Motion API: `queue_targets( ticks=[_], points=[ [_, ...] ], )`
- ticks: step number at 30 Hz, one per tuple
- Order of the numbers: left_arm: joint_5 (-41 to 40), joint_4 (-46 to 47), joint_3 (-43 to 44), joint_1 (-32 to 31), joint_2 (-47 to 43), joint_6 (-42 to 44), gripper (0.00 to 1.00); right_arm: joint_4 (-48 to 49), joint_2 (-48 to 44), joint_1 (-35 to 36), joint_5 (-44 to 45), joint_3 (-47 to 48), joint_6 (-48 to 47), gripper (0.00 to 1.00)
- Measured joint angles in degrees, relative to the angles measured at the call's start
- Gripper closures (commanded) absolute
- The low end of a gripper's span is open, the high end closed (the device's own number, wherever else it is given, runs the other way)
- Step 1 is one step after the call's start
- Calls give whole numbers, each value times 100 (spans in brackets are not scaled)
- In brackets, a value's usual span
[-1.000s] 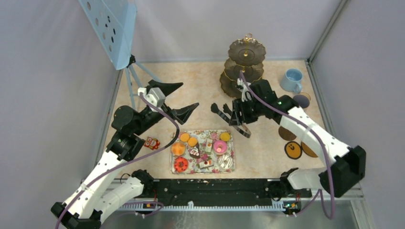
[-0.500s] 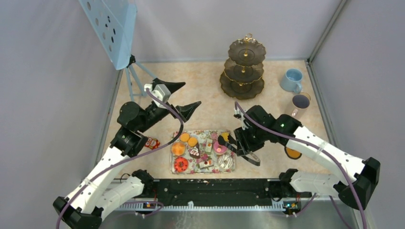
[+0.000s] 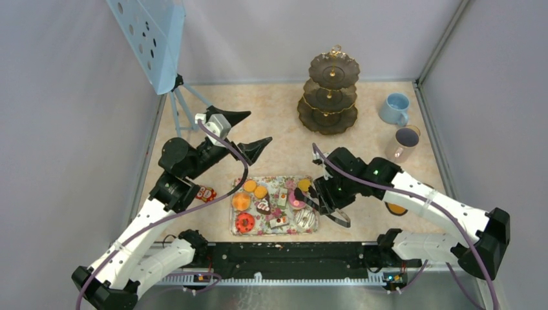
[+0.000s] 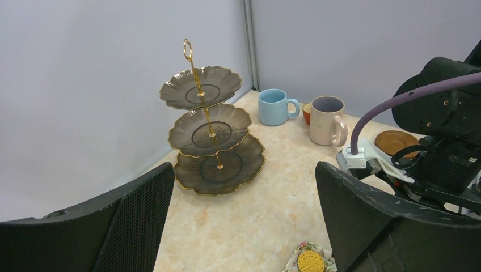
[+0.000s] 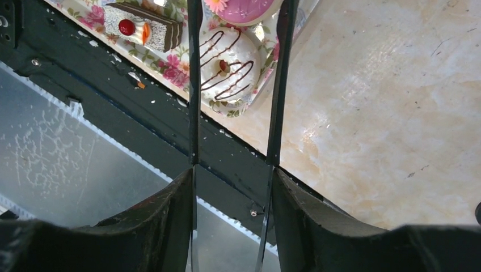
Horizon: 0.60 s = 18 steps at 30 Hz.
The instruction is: Serve the afternoon tea
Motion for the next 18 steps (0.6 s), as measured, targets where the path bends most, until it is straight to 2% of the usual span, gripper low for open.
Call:
queue_targets(
  ticks=[18],
  points=[
    [0,-4,0,-13,0,4,1,168,664,446,251,4,-85,50]
  ],
)
